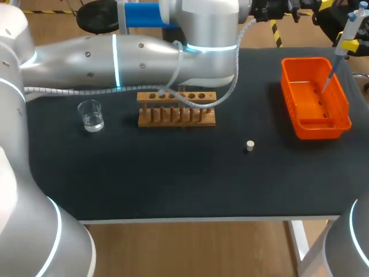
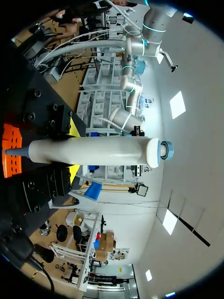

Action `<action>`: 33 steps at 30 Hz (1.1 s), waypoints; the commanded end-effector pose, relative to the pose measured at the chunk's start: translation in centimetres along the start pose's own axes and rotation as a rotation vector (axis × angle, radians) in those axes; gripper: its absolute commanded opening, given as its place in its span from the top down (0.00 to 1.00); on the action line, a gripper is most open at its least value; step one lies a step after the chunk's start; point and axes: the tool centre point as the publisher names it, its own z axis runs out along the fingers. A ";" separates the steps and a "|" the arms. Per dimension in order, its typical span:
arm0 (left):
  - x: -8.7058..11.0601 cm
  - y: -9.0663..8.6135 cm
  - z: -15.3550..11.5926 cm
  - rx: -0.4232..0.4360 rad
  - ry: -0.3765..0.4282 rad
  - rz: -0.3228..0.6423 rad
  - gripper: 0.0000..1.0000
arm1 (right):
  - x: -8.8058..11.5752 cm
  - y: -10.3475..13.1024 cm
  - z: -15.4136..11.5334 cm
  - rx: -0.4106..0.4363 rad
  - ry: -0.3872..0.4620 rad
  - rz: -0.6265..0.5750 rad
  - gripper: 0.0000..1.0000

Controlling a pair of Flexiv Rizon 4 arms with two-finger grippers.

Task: Invert the test tube, pick up the pipette, mount the tip to pipette, aspirate from beaker and dispense into the tube, eject the tip, return the pipette, and cap with the stopper.

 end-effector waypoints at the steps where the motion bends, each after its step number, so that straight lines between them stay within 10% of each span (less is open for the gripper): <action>1: -0.3 0.4 1.2 0.010 0.003 0.004 1.00 | 0.1 0.1 0.1 0.003 -0.003 0.000 1.00; 33: 0.1 1.0 4.6 -0.011 0.065 -0.019 1.00 | 0.1 0.1 0.1 0.003 -0.003 0.000 1.00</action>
